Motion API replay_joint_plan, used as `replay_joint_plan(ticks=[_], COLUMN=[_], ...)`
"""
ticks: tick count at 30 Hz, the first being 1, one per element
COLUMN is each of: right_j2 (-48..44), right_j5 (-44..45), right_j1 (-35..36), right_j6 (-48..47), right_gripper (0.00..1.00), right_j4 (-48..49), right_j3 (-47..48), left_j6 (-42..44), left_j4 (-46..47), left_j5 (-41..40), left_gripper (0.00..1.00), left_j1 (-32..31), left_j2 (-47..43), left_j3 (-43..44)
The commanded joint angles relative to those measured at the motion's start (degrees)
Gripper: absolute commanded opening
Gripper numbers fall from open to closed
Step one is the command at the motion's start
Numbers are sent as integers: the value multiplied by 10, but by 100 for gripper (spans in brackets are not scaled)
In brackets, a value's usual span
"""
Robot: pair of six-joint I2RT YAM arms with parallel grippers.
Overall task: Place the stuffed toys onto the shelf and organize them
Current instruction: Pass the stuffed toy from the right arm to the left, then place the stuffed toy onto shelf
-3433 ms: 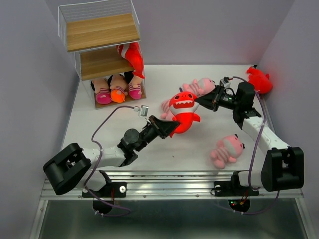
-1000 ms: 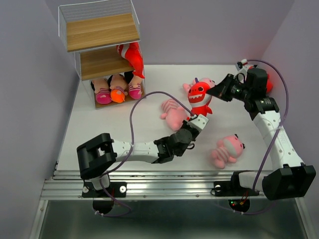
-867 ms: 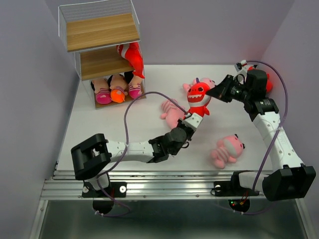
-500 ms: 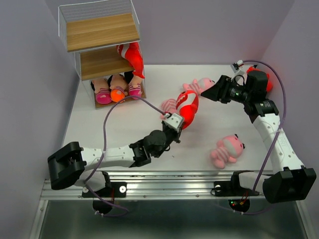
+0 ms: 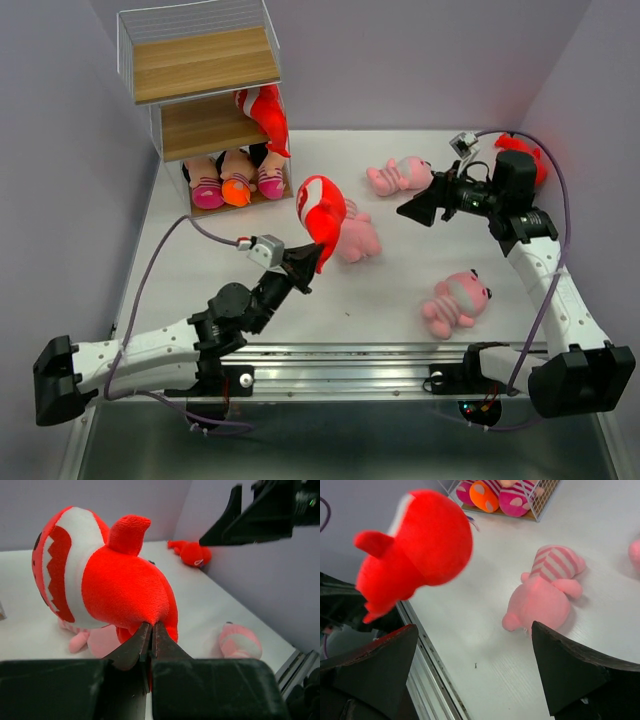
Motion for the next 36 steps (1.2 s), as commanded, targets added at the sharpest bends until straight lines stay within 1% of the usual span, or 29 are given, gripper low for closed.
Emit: replay_joint_plan(ticks=[1,4,8,9,11,12,14,15,16,18,20,22,23,24,25,28,29,30,33,34,36], right_j2=[1,9,24,27,33,34,37,39,40,40,37,32,31,31,33,31,30,29,25,24,22], right_j5=[-17,-19,-35,-52,-64,-74,-77,-78,-78,-79,-81,-89,-93,-99,-103,-114,-115,-115,-116,-115,-116], right_j1=[0,0,-5,-5,-5,-10,-10,-10,-16,-21,-36,-57,-64,-74,-75,-82,-82,-82,-82,-82,-87], right_j6=[-61,-77,-106,-132,-149,-166,-181,-193,-199,-212,-218,-223,-224,-223,-218,-214,-214,-214,-214,-213,-213], right_gripper=[100,100,100,100,100,100,100,100,100,100,100,100,100,100,100,100,100,100,100,100,100], right_j4=[30,41,47,47,47,47,48,48,48,47,46,47,46,46,45,45,46,46,45,45,45], right_j3=[-31,-49,-67,-75,-84,-93,-102,-109,-111,-118,-120,-127,-134,-136,-139,-138,-139,-139,-140,-140,-140], left_j6=[6,37,85,98,108,109,106,102,96,97,101,108,112,116,118,116,115,112,102,100,101], left_j4=[-34,-70,-111,-118,-130,-133,-147,-154,-165,-169,-169,-171,-172,-171,-169,-165,-157,-152,-127,-121,-91], left_j5=[-36,-67,-96,-100,-99,-92,-50,-37,-13,9,40,60,89,107,142,198,239,259,341,357,410], left_gripper=[0,0,0,0,0,0,0,0,0,0,0,0,0,0,0,0,0,0,0,0,0], left_j1=[1,2,4,9,21,41,71,107,124,155,194,217,245,259,290,340,357,391,437,464,489], left_j2=[-91,-136,-157,-156,-153,-150,-139,-134,-124,-116,-107,-102,-100,-99,-98,-94,-90,-88,-73,-68,-55], left_j3=[1,6,31,44,56,65,78,92,100,116,127,142,145,150,151,151,149,147,144,142,137])
